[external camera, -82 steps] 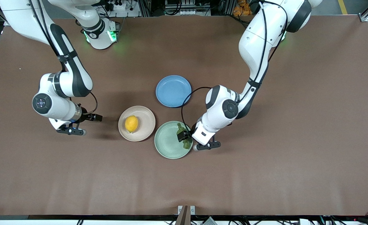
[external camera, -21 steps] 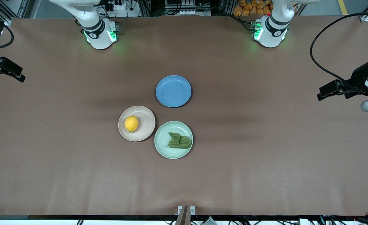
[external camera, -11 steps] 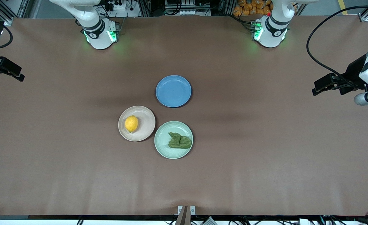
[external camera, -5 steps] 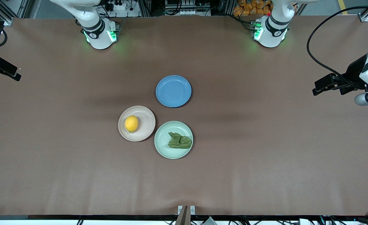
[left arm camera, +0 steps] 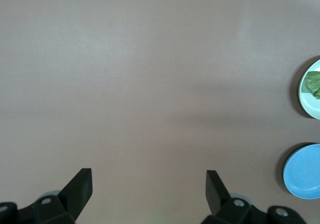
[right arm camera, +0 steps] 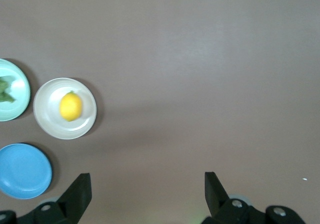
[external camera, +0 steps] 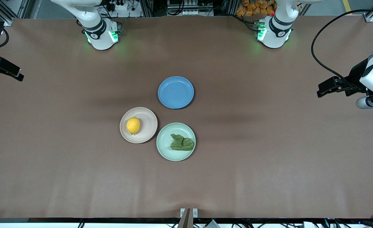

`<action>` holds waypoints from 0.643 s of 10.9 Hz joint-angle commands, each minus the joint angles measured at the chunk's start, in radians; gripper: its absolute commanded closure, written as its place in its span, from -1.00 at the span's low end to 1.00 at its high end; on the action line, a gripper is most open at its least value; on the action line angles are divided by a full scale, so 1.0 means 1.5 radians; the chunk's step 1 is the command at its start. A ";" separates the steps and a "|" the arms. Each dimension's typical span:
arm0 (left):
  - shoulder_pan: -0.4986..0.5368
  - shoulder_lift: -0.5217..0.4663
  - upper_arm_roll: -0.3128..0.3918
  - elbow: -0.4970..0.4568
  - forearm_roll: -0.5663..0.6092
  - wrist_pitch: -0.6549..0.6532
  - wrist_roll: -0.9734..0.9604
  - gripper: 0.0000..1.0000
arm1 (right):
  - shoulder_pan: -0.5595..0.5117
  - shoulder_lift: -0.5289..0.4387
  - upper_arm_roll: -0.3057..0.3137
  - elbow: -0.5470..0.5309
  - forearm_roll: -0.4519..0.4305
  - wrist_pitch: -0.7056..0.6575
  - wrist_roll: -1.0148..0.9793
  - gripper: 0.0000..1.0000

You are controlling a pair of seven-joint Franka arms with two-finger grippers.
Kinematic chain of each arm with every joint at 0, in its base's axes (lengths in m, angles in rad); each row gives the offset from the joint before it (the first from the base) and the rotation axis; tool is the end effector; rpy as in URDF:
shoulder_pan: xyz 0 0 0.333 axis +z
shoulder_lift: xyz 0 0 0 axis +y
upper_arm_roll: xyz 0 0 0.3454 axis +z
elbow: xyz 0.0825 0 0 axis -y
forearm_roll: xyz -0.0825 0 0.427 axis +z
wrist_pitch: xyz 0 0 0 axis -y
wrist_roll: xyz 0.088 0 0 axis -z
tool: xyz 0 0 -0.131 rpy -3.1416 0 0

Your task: Place lemon and lettuce in plates

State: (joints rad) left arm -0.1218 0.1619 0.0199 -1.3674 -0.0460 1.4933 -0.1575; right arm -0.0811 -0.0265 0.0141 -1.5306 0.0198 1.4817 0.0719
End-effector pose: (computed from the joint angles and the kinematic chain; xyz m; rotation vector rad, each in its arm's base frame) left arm 0.6394 -0.0729 0.6268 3.1022 0.0817 -0.0639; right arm 0.5778 -0.0359 0.6583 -3.1147 0.2143 0.0350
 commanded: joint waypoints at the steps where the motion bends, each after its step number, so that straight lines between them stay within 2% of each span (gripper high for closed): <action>1: 0.000 -0.003 -0.010 -0.004 0.024 -0.004 0.016 -1.00 | 0.003 0.005 0.008 0.014 0.038 -0.010 0.004 -1.00; 6: -0.001 0.011 -0.011 -0.002 0.041 -0.002 0.020 -1.00 | 0.003 0.005 0.007 0.013 0.033 -0.011 -0.004 -1.00; 7: -0.001 0.011 -0.011 -0.002 0.039 -0.002 0.019 -1.00 | 0.005 0.004 0.009 0.012 0.011 -0.011 -0.005 -1.00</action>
State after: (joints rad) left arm -0.1244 0.1817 0.0087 -1.3729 -0.0101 1.4937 -0.1491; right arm -0.0756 -0.0264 0.0258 -1.5306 0.0611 1.4803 0.0719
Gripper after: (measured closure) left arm 0.000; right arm 0.000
